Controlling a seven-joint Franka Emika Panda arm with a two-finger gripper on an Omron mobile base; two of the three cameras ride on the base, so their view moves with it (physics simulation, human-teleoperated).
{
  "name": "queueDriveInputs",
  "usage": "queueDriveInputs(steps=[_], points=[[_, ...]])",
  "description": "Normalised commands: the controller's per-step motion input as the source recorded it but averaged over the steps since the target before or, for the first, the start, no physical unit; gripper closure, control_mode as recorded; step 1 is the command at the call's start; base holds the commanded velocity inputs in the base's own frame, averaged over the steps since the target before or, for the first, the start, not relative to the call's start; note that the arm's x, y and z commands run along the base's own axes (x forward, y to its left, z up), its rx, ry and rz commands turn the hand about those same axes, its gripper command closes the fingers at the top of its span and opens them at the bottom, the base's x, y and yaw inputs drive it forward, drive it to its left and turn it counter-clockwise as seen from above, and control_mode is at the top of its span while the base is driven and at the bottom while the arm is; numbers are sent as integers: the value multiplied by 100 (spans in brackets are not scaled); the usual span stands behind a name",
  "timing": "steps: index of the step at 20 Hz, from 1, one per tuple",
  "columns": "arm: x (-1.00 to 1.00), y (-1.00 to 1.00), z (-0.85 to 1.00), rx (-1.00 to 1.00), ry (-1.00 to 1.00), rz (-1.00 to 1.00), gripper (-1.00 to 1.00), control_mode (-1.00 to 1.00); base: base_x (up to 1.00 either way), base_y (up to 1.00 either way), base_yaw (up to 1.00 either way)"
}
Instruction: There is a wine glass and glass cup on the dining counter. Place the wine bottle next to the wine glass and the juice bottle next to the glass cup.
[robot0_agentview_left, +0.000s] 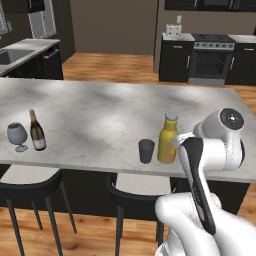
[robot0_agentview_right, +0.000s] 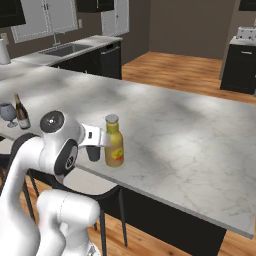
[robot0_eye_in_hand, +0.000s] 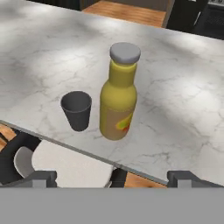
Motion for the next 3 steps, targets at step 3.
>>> queueDriveInputs(steps=[3], points=[[-36,10,-9,0,0,0,-100,-100,0,0,0]])
